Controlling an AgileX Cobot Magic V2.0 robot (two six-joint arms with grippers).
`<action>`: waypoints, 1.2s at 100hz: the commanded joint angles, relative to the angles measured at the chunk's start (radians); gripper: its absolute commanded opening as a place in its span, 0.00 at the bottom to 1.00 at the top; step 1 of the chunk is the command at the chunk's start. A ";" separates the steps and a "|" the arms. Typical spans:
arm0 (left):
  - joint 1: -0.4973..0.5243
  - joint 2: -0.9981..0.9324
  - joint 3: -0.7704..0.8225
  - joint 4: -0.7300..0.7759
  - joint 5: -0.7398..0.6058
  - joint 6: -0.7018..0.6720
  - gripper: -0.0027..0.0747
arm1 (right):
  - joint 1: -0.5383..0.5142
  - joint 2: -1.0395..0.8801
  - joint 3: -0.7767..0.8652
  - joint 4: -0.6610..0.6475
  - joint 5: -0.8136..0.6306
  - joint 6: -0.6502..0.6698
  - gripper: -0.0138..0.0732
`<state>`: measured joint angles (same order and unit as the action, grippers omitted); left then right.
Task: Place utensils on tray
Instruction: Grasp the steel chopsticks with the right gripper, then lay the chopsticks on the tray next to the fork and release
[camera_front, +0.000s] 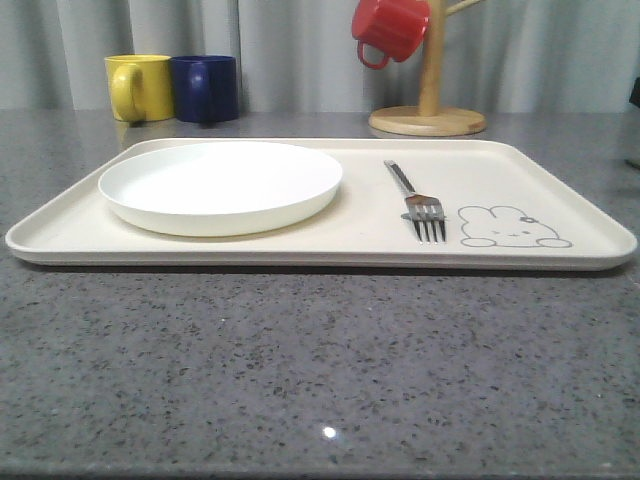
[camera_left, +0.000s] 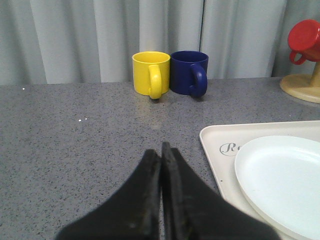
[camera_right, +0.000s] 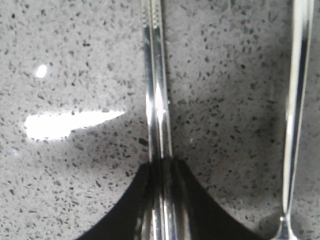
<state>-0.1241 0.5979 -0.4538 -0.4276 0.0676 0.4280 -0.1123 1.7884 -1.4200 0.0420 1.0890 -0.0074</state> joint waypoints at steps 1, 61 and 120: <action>-0.003 0.001 -0.028 -0.003 -0.078 0.000 0.01 | -0.005 -0.046 -0.028 0.022 -0.006 -0.011 0.15; -0.003 0.001 -0.028 -0.003 -0.078 0.000 0.01 | 0.262 -0.241 -0.028 0.031 -0.046 0.274 0.15; -0.003 0.001 -0.028 -0.003 -0.078 0.000 0.01 | 0.487 -0.056 -0.028 0.030 -0.178 0.438 0.15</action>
<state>-0.1241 0.5979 -0.4538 -0.4276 0.0676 0.4280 0.3739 1.7490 -1.4200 0.0726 0.9475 0.4243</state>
